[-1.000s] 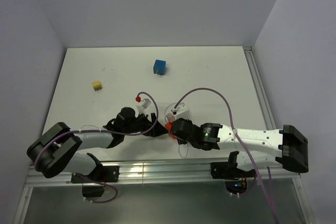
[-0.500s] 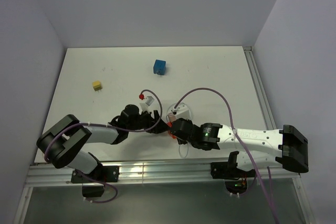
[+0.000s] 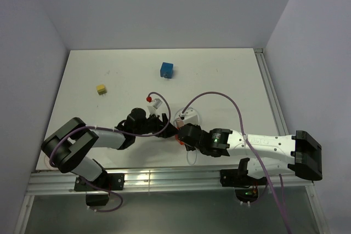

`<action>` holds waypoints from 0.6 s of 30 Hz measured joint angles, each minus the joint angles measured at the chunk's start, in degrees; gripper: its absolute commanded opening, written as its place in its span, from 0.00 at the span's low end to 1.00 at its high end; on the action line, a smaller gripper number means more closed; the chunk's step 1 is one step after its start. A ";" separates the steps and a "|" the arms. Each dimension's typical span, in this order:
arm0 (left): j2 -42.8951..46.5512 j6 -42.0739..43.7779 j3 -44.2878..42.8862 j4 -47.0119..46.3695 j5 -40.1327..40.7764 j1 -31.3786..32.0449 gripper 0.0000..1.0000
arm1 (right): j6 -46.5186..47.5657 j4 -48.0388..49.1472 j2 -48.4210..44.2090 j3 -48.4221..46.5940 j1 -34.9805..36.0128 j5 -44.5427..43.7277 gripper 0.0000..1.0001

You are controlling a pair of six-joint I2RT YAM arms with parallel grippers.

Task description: Insert the plug

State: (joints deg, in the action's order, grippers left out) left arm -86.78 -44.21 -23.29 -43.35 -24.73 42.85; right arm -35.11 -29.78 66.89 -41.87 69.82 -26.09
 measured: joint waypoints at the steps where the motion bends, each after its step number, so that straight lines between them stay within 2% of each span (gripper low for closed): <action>1: -0.28 -0.02 -0.02 -0.33 -0.15 0.00 0.78 | 0.00 0.00 0.00 0.00 0.00 0.00 0.00; 15: -2.54 -0.55 -0.17 -3.21 -1.97 -0.02 0.69 | 0.00 -0.13 0.02 -0.02 0.00 0.04 0.00; 18: -2.86 -0.57 -0.20 -3.37 -1.99 -0.02 0.71 | 0.00 -0.22 0.02 -0.02 0.00 0.02 0.00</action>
State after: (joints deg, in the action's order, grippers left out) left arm -89.65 -44.77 -23.49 -46.72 -26.72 42.83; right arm -35.11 -30.00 66.92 -41.89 69.82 -26.06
